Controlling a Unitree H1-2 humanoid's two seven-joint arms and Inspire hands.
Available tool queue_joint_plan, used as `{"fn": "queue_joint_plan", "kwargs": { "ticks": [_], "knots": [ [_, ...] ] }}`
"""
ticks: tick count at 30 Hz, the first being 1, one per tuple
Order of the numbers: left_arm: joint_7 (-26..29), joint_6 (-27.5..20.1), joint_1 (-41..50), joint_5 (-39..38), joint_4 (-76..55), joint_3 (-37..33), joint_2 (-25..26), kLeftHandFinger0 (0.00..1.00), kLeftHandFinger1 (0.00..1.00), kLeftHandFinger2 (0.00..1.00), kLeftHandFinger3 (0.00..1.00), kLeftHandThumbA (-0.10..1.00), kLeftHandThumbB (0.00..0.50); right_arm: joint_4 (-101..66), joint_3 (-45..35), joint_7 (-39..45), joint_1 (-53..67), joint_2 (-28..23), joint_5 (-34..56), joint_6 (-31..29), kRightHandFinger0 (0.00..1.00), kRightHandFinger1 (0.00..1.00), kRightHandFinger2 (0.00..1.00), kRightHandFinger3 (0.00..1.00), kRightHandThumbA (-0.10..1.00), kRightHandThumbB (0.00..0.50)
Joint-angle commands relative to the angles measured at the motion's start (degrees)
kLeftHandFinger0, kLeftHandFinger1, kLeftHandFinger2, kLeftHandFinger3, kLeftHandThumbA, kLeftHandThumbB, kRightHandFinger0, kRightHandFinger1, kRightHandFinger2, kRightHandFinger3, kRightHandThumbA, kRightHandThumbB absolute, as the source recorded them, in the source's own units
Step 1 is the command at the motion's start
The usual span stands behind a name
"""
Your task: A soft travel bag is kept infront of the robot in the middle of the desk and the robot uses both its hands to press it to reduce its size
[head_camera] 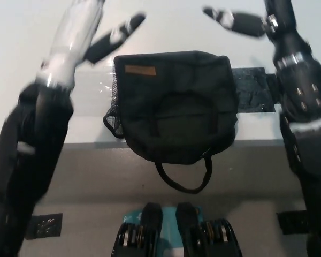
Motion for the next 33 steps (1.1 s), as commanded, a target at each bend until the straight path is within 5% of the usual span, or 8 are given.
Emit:
{"fn": "queue_joint_plan", "kwargs": {
  "ticks": [1, 4, 9, 12, 19, 26, 29, 33],
  "knots": [
    [-3.5, 6.2, 16.1, -18.2, -36.9, 4.6, -1.2, 1.0, 1.0, 1.0, 1.0, 1.0, 0.2, -35.2, -2.9, 3.6, 11.6, -2.9, 8.9, 4.4, 1.0, 1.0, 1.0, 1.0, 1.0, 0.179],
    [-2.6, 3.3, 21.8, -17.8, -39.2, 2.0, -2.5, 1.0, 1.0, 1.0, 1.0, 1.0, 0.15, -40.9, -1.1, 3.3, 17.4, -1.6, 8.4, 4.0, 1.0, 1.0, 1.0, 1.0, 1.0, 0.194],
    [-1.2, 1.1, 29.5, -17.6, -41.9, 0.4, -4.7, 1.0, 1.0, 1.0, 1.0, 1.0, 0.168, -47.4, 0.7, 2.5, 25.7, 0.1, 9.6, 2.1, 1.0, 1.0, 1.0, 1.0, 1.0, 0.244],
    [-0.7, -2.7, 36.6, -20.0, -41.5, -0.9, -5.1, 1.0, 1.0, 1.0, 1.0, 1.0, 0.137, -48.4, 2.3, 2.8, 33.6, 0.0, 9.3, -1.8, 1.0, 1.0, 1.0, 1.0, 1.0, 0.218],
    [-1.0, -7.1, 48.9, -20.5, -32.2, -0.5, -6.1, 1.0, 1.0, 1.0, 1.0, 1.0, 0.164, -38.3, 3.1, 3.9, 49.1, 0.2, 13.7, -8.3, 1.0, 1.0, 1.0, 1.0, 1.0, 0.172],
    [-0.9, -11.9, 51.1, -21.0, -20.1, 1.1, -6.5, 1.0, 1.0, 1.0, 1.0, 1.0, 0.127, -21.4, 2.7, 4.5, 53.8, 1.7, 13.9, -15.5, 1.0, 1.0, 1.0, 1.0, 1.0, 0.129],
    [-0.5, -13.6, 51.2, -21.2, -14.2, 1.3, -7.2, 1.0, 1.0, 1.0, 1.0, 1.0, 0.111, -14.9, 2.4, 3.5, 54.3, 2.6, 11.9, -17.5, 1.0, 1.0, 1.0, 1.0, 1.0, 0.057],
    [0.0, -14.5, 49.6, -20.7, -6.7, 2.1, -7.8, 1.0, 1.0, 1.0, 1.0, 1.0, 0.135, -10.1, 2.2, 3.0, 53.6, 2.9, 10.3, -17.0, 1.0, 1.0, 1.0, 1.0, 1.0, 0.107]
  ]
}}
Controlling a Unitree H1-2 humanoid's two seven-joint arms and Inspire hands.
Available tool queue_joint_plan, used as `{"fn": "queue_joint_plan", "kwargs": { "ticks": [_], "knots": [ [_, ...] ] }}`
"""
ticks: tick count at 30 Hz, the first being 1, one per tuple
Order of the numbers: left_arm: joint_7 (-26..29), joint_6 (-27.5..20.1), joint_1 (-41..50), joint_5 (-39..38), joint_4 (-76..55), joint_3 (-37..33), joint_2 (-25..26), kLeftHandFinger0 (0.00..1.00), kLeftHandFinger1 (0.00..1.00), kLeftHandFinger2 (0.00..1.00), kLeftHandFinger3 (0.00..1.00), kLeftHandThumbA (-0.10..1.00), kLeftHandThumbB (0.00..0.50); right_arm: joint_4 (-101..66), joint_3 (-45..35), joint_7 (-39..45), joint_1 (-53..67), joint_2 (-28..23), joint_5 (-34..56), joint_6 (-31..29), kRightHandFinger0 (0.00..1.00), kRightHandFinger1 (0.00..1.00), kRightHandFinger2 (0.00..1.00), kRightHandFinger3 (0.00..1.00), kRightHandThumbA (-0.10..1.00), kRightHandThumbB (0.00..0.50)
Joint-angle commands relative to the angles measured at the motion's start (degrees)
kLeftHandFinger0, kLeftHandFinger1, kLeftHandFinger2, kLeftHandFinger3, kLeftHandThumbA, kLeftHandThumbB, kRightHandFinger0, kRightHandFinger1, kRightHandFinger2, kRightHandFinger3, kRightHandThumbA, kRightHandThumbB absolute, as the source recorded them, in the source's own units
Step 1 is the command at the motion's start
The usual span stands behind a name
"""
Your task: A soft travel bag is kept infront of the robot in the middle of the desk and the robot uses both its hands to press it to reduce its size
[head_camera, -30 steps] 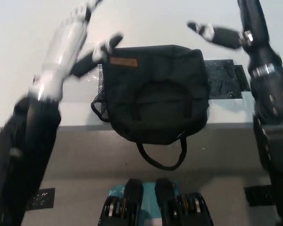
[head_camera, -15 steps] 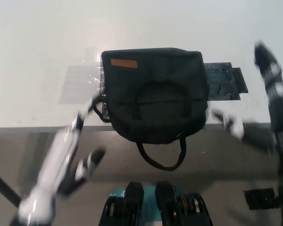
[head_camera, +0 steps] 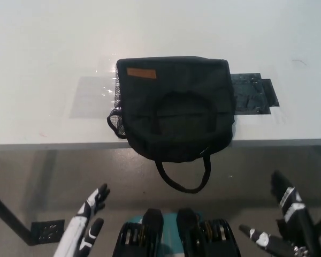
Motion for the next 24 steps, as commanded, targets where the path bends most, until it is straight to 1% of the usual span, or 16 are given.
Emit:
{"fn": "queue_joint_plan", "kwargs": {
  "ticks": [1, 2, 3, 5, 6, 7, 8, 9, 10, 11, 14, 16, 17, 21, 23, 24],
  "knots": [
    [0.7, -5.3, -2.1, -1.7, 5.6, 1.4, -0.5, 1.0, 1.0, 1.0, 1.0, 1.0, 0.127, 3.6, -0.6, -0.1, -1.5, 0.5, -0.5, -5.5, 1.0, 1.0, 1.0, 1.0, 1.0, 0.118],
    [0.5, -5.4, -2.6, -1.7, 7.1, 1.6, -0.4, 1.0, 1.0, 1.0, 1.0, 1.0, 0.127, 4.6, -0.8, 0.1, -2.0, 0.5, 0.1, -5.7, 1.0, 1.0, 1.0, 1.0, 1.0, 0.118],
    [0.5, -5.5, -3.3, -1.4, 9.3, 1.7, -0.3, 1.0, 1.0, 1.0, 1.0, 1.0, 0.127, 6.1, -1.0, 0.2, -2.7, 0.2, -0.1, -6.0, 1.0, 1.0, 1.0, 1.0, 1.0, 0.1],
    [0.5, -5.0, -4.3, -1.0, 11.6, 2.0, -0.2, 1.0, 1.0, 1.0, 1.0, 1.0, 0.14, 7.8, -1.2, 0.1, -3.7, 0.0, -0.1, -6.6, 1.0, 1.0, 1.0, 1.0, 1.0, 0.084],
    [0.1, -4.9, -4.6, -1.5, 12.6, 2.2, 0.0, 1.0, 1.0, 1.0, 1.0, 1.0, 0.138, 8.2, -1.3, 0.1, -4.1, 0.0, -0.2, -6.4, 1.0, 1.0, 1.0, 1.0, 1.0, 0.094],
    [-0.1, -5.0, -4.9, -1.7, 13.4, 2.3, 0.1, 1.0, 1.0, 1.0, 1.0, 1.0, 0.137, 8.5, -1.3, 0.1, -4.6, 0.0, -0.2, -6.3, 1.0, 1.0, 1.0, 1.0, 1.0, 0.086],
    [-0.5, -5.1, -5.2, -2.2, 14.0, 2.5, 0.1, 1.0, 1.0, 1.0, 1.0, 1.0, 0.15, 9.2, -1.4, 0.1, -5.0, 0.0, -0.2, -6.4, 1.0, 1.0, 1.0, 1.0, 1.0, 0.112],
    [-0.7, -5.1, -5.4, -2.5, 14.3, 2.7, 0.2, 1.0, 1.0, 1.0, 1.0, 1.0, 0.151, 9.7, -1.4, 0.1, -5.4, 0.1, -0.2, -6.5, 1.0, 1.0, 1.0, 1.0, 1.0, 0.113],
    [-0.8, -5.1, -5.3, -2.3, 14.1, 2.5, 0.2, 1.0, 1.0, 1.0, 1.0, 1.0, 0.134, 9.9, -1.5, 0.3, -5.5, 0.1, 0.0, -6.4, 1.0, 1.0, 1.0, 1.0, 1.0, 0.104],
    [-0.9, -4.9, -5.3, -2.1, 14.1, 2.5, 0.1, 1.0, 1.0, 1.0, 1.0, 1.0, 0.131, 10.0, -1.5, 0.4, -5.5, 0.0, 0.0, -6.4, 1.0, 1.0, 1.0, 1.0, 1.0, 0.102],
    [-0.9, -4.8, -5.3, -1.9, 14.4, 2.4, 0.1, 1.0, 1.0, 1.0, 1.0, 1.0, 0.128, 10.4, -1.4, 0.6, -5.7, -0.1, -0.3, -6.0, 1.0, 1.0, 1.0, 1.0, 1.0, 0.116],
    [-1.0, -4.4, -5.3, -2.0, 14.2, 2.5, 0.2, 1.0, 1.0, 1.0, 1.0, 1.0, 0.129, 10.4, -1.2, 1.1, -5.9, -0.4, -0.2, -5.7, 1.0, 1.0, 1.0, 1.0, 1.0, 0.091],
    [-1.0, -4.4, -5.4, -2.2, 14.3, 2.6, 0.2, 1.0, 1.0, 1.0, 1.0, 1.0, 0.126, 10.3, -1.1, 1.4, -6.0, -0.5, 0.0, -5.5, 1.0, 1.0, 1.0, 1.0, 1.0, 0.099],
    [-1.2, -3.6, -5.6, -1.9, 14.2, 2.6, 0.3, 1.0, 1.0, 1.0, 1.0, 1.0, 0.124, 10.7, -0.9, 1.7, -6.3, -0.6, 0.0, -5.7, 1.0, 1.0, 1.0, 1.0, 1.0, 0.091],
    [-1.3, -3.3, -5.7, -2.0, 13.9, 2.8, 0.3, 1.0, 1.0, 1.0, 1.0, 1.0, 0.111, 10.1, -0.8, 1.6, -6.4, -0.6, -0.3, -4.6, 1.0, 1.0, 1.0, 1.0, 1.0, 0.102],
    [-1.4, -3.2, -5.8, -2.0, 13.9, 2.8, 0.3, 1.0, 1.0, 1.0, 1.0, 1.0, 0.11, 10.1, -0.8, 1.6, -6.4, -0.6, -0.4, -4.7, 1.0, 1.0, 1.0, 1.0, 1.0, 0.094]
  ]
}}
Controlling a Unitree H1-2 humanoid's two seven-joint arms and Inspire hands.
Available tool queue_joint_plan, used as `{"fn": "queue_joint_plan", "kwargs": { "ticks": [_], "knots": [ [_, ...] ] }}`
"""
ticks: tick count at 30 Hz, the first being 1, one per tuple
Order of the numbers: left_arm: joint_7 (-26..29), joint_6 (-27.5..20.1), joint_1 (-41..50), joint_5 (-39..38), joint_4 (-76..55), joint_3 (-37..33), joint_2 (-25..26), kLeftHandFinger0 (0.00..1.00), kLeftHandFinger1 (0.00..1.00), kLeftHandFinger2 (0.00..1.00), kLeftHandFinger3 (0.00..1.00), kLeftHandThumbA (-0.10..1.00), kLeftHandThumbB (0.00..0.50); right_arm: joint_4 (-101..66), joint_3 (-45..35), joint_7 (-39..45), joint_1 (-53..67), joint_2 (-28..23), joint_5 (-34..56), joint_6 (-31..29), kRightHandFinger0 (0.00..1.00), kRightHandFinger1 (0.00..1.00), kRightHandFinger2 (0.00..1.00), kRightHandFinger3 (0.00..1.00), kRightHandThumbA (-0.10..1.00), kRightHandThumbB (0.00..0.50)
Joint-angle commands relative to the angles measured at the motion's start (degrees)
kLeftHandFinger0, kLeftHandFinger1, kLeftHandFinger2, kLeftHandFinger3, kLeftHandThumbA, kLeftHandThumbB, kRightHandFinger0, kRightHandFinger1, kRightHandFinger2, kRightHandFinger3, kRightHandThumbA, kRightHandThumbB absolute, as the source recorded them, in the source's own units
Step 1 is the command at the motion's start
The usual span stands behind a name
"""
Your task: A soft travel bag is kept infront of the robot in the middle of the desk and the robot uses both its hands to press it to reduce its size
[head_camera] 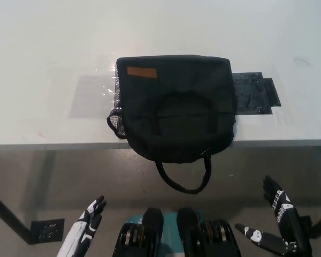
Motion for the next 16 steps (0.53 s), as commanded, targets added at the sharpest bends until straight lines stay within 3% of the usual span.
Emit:
{"fn": "queue_joint_plan", "kwargs": {
  "ticks": [1, 10, 16],
  "knots": [
    [-0.6, -1.0, -0.9, -0.5, -0.7, 0.5, 0.5, 1.0, 1.0, 1.0, 1.0, 1.0, 0.109, -0.5, 0.3, 1.0, -1.2, -0.4, -0.6, -1.6, 1.0, 1.0, 1.0, 1.0, 1.0, 0.095],
    [-0.8, -0.1, -1.0, -1.1, -0.9, 0.5, 0.1, 1.0, 1.0, 1.0, 1.0, 1.0, 0.074, -1.2, 0.5, 1.4, -1.5, -0.7, -1.0, -0.5, 1.0, 1.0, 1.0, 1.0, 1.0, 0.09],
    [-1.0, 0.1, -1.2, -1.2, -0.7, 0.5, 0.1, 1.0, 1.0, 1.0, 1.0, 1.0, 0.067, -1.1, 0.6, 1.7, -1.7, -0.9, -1.3, -0.1, 1.0, 1.0, 1.0, 1.0, 1.0, 0.117]
  ]
}}
